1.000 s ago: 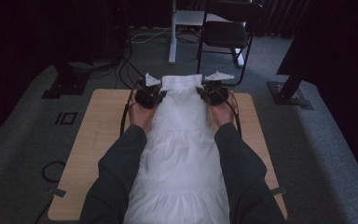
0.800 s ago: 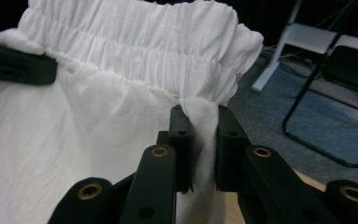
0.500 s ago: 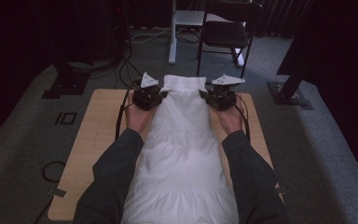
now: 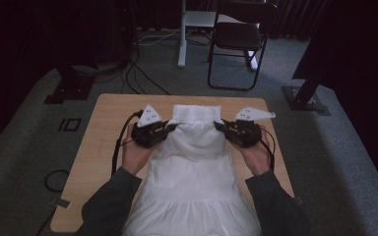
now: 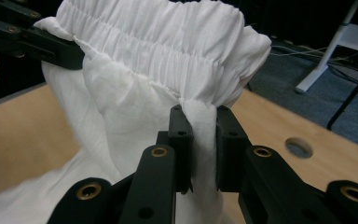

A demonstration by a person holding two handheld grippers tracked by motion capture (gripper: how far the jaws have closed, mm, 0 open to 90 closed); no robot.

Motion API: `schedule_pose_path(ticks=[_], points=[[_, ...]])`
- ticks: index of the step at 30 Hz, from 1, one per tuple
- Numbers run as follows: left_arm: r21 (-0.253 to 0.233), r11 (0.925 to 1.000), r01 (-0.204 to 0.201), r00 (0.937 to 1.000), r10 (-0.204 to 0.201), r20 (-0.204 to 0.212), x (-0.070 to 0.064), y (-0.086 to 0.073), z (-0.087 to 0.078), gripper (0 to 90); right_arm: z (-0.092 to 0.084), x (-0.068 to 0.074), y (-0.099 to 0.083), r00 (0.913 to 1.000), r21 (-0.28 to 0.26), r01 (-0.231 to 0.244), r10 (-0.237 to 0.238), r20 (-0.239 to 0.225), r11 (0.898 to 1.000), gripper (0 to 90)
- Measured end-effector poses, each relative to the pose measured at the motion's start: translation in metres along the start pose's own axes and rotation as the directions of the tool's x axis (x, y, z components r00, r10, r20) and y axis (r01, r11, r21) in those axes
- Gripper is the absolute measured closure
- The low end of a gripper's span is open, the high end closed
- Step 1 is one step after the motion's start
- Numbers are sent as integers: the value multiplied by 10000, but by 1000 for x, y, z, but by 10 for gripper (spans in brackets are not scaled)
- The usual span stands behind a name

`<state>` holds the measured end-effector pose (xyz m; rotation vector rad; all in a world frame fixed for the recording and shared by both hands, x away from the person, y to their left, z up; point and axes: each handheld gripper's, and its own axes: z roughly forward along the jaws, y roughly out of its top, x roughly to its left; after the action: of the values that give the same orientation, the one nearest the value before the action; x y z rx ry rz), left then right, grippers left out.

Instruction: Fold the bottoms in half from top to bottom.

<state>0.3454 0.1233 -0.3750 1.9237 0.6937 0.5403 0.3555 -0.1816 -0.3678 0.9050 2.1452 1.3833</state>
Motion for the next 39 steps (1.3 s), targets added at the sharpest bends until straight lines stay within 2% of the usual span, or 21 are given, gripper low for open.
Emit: schedule_pose_path(ticks=[1, 2, 3, 4, 7, 9, 12, 15, 17, 18, 19, 20, 21, 22, 23, 24, 30, 32, 34, 37, 39], points=[[10, 10000, 75, 10000, -75, 57, -6, -7, -4, 820, -4, 6, -5, 9999, 9, 86, -86, -76, 10000, 794], [10, 10000, 75, 10000, -75, 57, -6, -7, -4, 820, -7, 11, -12, 9997, 32, 165, -164, -157, 9999, 794], [189, 9998, 68, 9999, -71, 114, -21, -25, -7, 820, -10, 16, -19, 9997, 92, 156, -154, -212, 9998, 794], [300, 9995, 16, 9999, -20, 122, -28, -35, -9, 820, -12, 20, -28, 9995, 200, 98, -92, -298, 9998, 793], [660, 9975, 271, 9989, -295, 357, -43, -68, -12, 817, -14, 34, -61, 9980, 580, -58, 94, -620, 9983, 790], [1086, 9923, 600, 9962, -663, 561, -52, -91, -10, 817, -12, 42, -84, 9951, 947, -228, 317, -936, 9952, 789], [2220, 9741, 430, 9952, -613, 763, -66, -122, -4, 809, -4, 54, -116, 9944, 1785, -126, 310, -1010, 9839, 788], [3085, 9479, 799, 9872, -1182, 1075, -72, -151, 4, 806, 7, 62, -143, 9911, 2622, -223, 557, -1207, 9648, 786], [3552, 9322, 691, 9879, -1135, 1057, -76, -166, 10, 797, 14, 65, -158, 9895, 3065, -290, 708, -1258, 9514, 784], [3599, 9297, 787, 9868, -1239, 1041, -76, -171, 12, 796, 18, 66, -164, 9894, 3271, -344, 784, -1224, 9444, 784], [3618, 9283, 856, 9859, -1312, 1035, -76, -174, 14, 796, 21, 67, -169, 9901, 3477, -324, 775, -1166, 9370, 784], [3618, 9283, 856, 9859, -1312, 1035, -76, -174, 14, 796, 21, 67, -169, 9901, 3477, -324, 775, -1166, 9370, 784], [3644, 9276, 822, 9864, -1279, 1031, -75, -175, 18, 796, 29, 69, -177, 9934, 3935, -230, 654, -947, 9190, 783], [3693, 9257, 816, 9868, -1271, 1007, -74, -174, 20, 797, 33, 69, -180, 9944, 4108, -173, 586, -881, 9116, 784], [3693, 9257, 816, 9868, -1271, 1007, -74, -174, 20, 797, 37, 68, -181, 9944, 4146, -241, 645, -837, 9097, 785], [3751, 9247, 649, 9902, -1064, 909, -72, -172, 24, 797, 39, 67, -181, 9942, 4123, -307, 705, -817, 9105, 787], [3809, 9217, 738, 9884, -1184, 950, -56, -167, 38, 795, 55, 57, -172, 9988, 4150, -66, 258, -409, 9098, 790], [3813, 9211, 789, 9893, -1195, 840, -48, -164, 45, 795, 69, 46, -166, 9996, 4098, -81, 191, -228, 9121, 792], [3815, 9198, 916, 9892, -1281, 713, -34, -159, 57, 795, 79, 38, -161, 9995, 4113, -183, 265, -142, 9113, 793], [3792, 9206, 931, 9904, -1248, 599, -25, -156, 64, 795, 88, 31, -156, 9997, 4124, -192, 247, -80, 9108, 793], [3797, 9211, 863, 9934, -1085, 376, -14, -151, 73, 795, 100, 20, -151, 9995, 4036, -301, 316, 29, 9144, 794]])
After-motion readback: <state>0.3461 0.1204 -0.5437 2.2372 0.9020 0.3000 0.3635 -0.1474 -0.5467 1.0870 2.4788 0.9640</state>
